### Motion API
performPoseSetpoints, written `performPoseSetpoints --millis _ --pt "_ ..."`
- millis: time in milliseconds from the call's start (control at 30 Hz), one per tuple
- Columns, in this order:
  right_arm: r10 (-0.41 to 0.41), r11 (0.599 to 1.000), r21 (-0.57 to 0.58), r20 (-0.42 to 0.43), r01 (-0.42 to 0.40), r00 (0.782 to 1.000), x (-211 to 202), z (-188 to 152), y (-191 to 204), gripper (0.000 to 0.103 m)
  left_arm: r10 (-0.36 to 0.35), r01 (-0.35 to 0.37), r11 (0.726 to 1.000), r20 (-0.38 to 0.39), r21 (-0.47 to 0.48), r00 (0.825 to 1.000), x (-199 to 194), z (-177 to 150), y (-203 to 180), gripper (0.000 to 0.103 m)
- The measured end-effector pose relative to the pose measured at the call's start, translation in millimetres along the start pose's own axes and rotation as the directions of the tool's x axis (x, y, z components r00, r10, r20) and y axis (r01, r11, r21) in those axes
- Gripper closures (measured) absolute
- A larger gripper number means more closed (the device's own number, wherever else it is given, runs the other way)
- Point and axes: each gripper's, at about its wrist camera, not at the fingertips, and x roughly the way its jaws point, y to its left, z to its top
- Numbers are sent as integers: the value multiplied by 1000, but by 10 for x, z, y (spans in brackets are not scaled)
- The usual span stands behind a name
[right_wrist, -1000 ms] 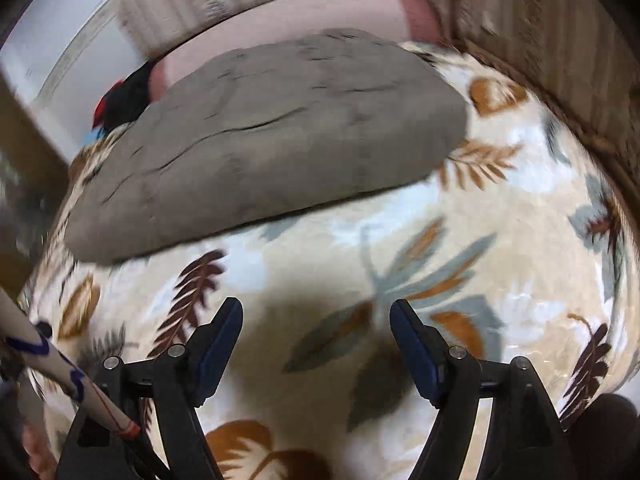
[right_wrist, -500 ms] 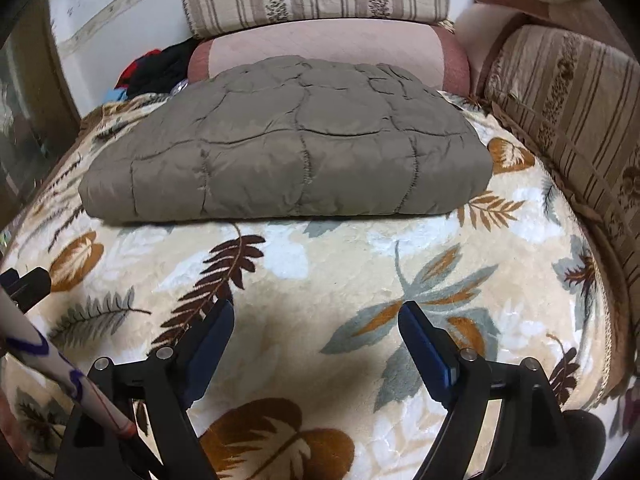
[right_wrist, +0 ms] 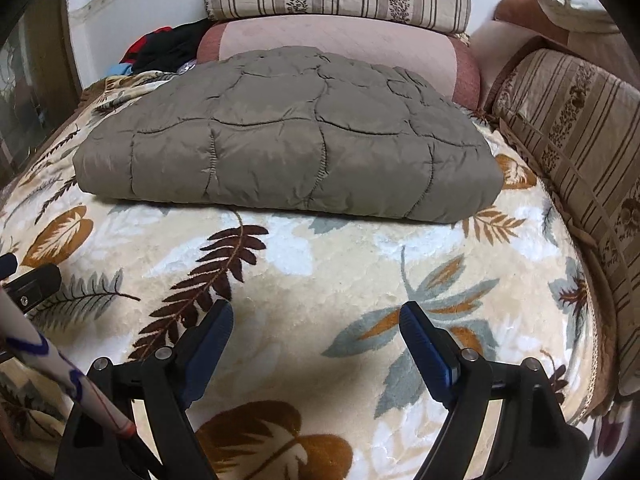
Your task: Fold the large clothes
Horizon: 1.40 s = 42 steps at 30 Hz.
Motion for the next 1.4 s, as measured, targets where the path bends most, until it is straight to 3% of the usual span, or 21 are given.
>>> performPoseSetpoints --millis 200,1400 --pt "-1 1000 -18 -5 0 1000 35 -33 60 14 -31 32 999 -22 8 999 46 -12 -26 7" --pt "-3 1000 -30 -6 3 1000 84 -48 81 12 -30 30 1000 -61 -5 998 191 -28 -2 7"
